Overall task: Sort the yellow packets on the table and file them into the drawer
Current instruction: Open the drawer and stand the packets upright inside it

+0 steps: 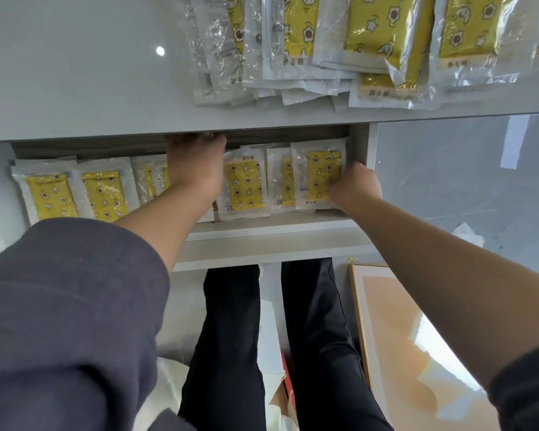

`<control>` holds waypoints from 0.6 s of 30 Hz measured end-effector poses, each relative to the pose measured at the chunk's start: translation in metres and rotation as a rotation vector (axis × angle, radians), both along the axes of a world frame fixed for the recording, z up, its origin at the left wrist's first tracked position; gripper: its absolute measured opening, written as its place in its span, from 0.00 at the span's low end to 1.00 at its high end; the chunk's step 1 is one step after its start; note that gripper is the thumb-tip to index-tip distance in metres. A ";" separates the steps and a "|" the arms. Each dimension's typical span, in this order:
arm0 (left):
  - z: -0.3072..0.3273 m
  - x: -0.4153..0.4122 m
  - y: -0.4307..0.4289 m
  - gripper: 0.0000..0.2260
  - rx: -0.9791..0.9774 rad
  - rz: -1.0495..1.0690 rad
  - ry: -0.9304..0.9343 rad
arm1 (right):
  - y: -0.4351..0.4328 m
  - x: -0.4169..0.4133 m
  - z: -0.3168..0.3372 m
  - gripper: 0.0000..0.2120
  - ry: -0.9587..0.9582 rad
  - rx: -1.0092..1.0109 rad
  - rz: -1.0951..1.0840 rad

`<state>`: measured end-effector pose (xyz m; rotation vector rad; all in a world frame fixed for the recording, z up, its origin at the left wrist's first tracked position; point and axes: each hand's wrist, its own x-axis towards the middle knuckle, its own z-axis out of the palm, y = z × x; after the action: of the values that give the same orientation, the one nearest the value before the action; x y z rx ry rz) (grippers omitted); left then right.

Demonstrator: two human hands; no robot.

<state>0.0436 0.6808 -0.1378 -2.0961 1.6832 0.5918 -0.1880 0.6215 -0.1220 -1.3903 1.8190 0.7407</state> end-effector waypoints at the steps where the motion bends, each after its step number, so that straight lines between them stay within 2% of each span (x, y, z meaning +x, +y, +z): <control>1: 0.000 0.002 0.001 0.06 0.006 -0.016 -0.016 | -0.001 0.000 0.002 0.04 0.032 0.009 0.066; 4: -0.001 0.000 0.003 0.06 0.016 -0.052 0.009 | -0.005 0.002 0.011 0.10 0.122 0.082 0.300; 6: 0.003 -0.005 0.001 0.13 0.052 -0.032 0.022 | -0.007 0.004 0.019 0.10 0.154 0.130 0.427; 9: 0.021 -0.018 -0.005 0.19 0.119 0.026 0.081 | -0.011 0.008 0.034 0.09 0.155 0.169 0.482; 12: 0.058 -0.029 -0.009 0.13 0.091 0.103 0.270 | -0.019 0.014 0.059 0.07 0.107 0.144 0.453; 16: 0.121 -0.039 -0.019 0.07 0.089 0.363 0.555 | -0.037 0.019 0.101 0.04 -0.046 0.041 0.419; 18: 0.148 -0.043 -0.032 0.06 0.018 0.535 0.641 | -0.049 0.021 0.123 0.04 -0.134 0.015 0.410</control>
<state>0.0010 0.6489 0.0103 -2.5175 1.3467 1.5694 -0.1674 0.5721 0.0015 -1.7838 1.4378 0.8391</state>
